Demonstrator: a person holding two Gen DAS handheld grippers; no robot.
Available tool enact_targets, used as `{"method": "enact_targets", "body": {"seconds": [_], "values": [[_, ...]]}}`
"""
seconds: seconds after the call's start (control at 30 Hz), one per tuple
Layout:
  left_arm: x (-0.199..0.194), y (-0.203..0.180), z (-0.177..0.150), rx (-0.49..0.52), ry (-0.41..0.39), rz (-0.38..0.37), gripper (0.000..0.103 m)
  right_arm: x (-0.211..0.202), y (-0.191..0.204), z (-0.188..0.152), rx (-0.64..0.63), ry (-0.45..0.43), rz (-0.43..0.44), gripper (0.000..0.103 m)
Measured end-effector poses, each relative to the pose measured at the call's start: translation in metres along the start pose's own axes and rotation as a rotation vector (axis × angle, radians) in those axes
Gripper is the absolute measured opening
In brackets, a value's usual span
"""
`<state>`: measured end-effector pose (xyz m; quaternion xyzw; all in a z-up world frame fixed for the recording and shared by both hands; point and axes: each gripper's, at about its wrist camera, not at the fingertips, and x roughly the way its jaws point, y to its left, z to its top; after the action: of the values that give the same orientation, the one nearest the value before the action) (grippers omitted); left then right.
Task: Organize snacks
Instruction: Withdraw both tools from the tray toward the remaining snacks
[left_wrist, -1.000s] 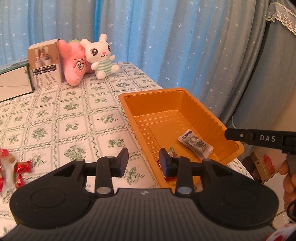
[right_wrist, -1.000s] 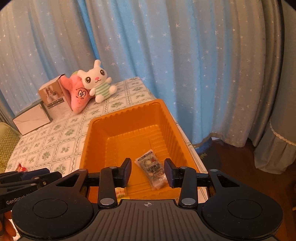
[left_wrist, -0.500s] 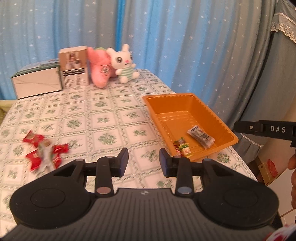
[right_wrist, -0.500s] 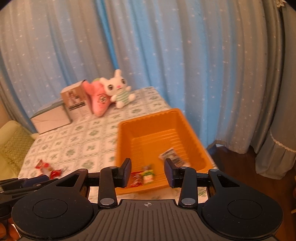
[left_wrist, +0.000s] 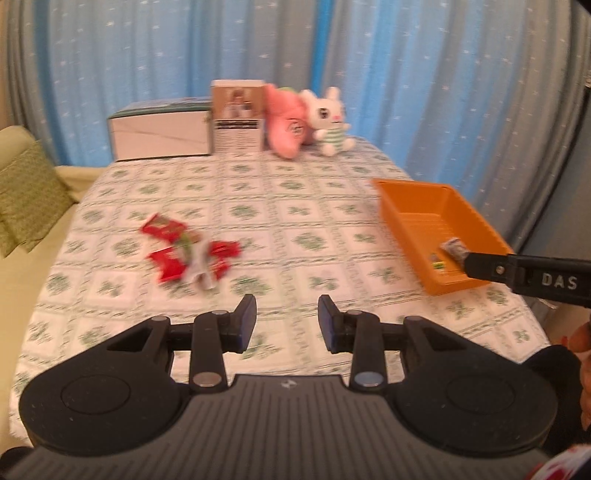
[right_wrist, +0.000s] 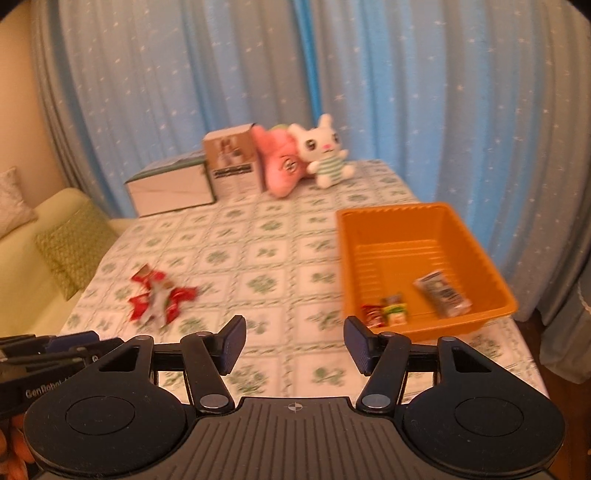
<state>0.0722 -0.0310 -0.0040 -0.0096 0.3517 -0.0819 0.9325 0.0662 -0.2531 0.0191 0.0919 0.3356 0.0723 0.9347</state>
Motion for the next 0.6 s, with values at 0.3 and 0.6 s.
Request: {"method": "enact_targets", "body": {"seconds": [0.3,0.6], "values": [[-0.012,0.049,-0.002,-0.057,-0.020,0.086,0.033,0.018,0.033,-0.007,-0.036,0.027,0.043,0.059],[-0.006,0.078,0.002,-0.078,-0.026,0.145,0.048,0.033,0.050,-0.006,-0.058,0.032,0.072,0.059]]}}
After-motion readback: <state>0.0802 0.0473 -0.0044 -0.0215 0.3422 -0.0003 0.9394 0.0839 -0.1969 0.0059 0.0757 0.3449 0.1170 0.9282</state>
